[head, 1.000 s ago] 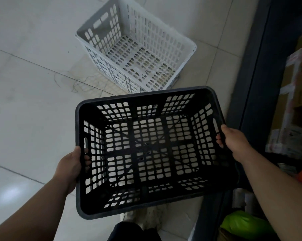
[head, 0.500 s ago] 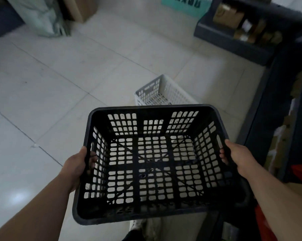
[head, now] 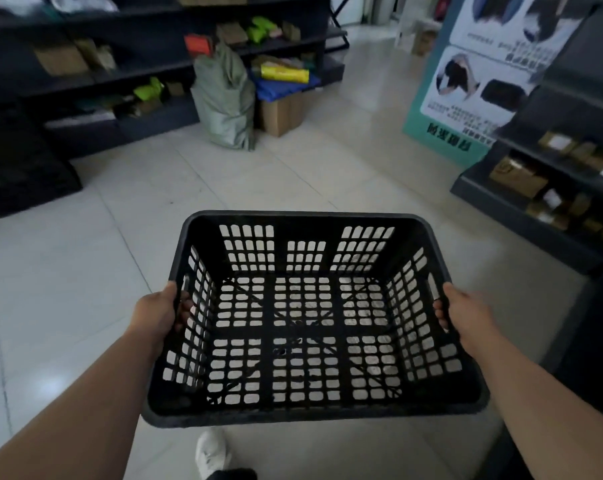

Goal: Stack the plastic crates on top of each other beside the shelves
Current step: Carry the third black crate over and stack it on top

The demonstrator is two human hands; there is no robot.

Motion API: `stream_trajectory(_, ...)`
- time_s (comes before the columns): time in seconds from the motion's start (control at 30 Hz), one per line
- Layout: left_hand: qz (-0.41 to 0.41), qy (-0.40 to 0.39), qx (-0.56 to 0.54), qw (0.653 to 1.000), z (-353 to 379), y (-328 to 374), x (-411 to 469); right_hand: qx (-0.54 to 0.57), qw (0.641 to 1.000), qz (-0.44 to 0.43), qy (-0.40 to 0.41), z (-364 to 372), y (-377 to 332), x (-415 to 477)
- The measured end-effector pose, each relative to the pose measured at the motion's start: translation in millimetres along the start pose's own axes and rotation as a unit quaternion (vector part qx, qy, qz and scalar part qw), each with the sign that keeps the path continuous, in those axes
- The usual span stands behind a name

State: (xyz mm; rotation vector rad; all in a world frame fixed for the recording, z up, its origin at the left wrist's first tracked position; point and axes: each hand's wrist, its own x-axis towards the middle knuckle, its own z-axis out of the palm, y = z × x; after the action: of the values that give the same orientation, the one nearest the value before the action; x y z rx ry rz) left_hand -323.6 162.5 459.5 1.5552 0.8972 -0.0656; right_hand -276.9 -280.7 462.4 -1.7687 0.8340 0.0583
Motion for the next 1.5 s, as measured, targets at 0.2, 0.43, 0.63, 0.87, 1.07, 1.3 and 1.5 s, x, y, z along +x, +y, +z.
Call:
stream_trajectory(0.2, 0.014, 0.059, -0.041, 0.997, -77, 47, 33, -0.033, 0.996, -0.072, -0.035, 95, -82, -21)
stream_trajectory(0.43, 0.019, 0.107, -0.054, 0.993, -186, 100, 91, -0.056, 0.988, -0.116, -0.079, 228, -161, -52)
stream_trajectory(0.63, 0.019, 0.156, -0.066, 0.985, -254, 131, 136, -0.054, 0.981, -0.139, -0.127, 333, -212, -59)
stream_trajectory(0.87, 0.008, 0.223, -0.101, 0.97, -294, 155, 197, -0.07, 0.962, -0.176, -0.198, 450, -282, -38)
stream_trajectory(1.07, -0.001, 0.287, -0.136, 0.948, -307, 187, 256, -0.084, 0.941, -0.211, -0.252, 553, -357, -8)
stream_trajectory(1.3, -0.021, 0.356, -0.186, 0.916, -325, 215, 311, -0.103, 0.911, -0.252, -0.309, 672, -434, 7)
stream_trajectory(1.5, -0.036, 0.393, -0.21, 0.895, -363, 231, 364, -0.124, 0.891, -0.261, -0.349, 776, -467, 1)
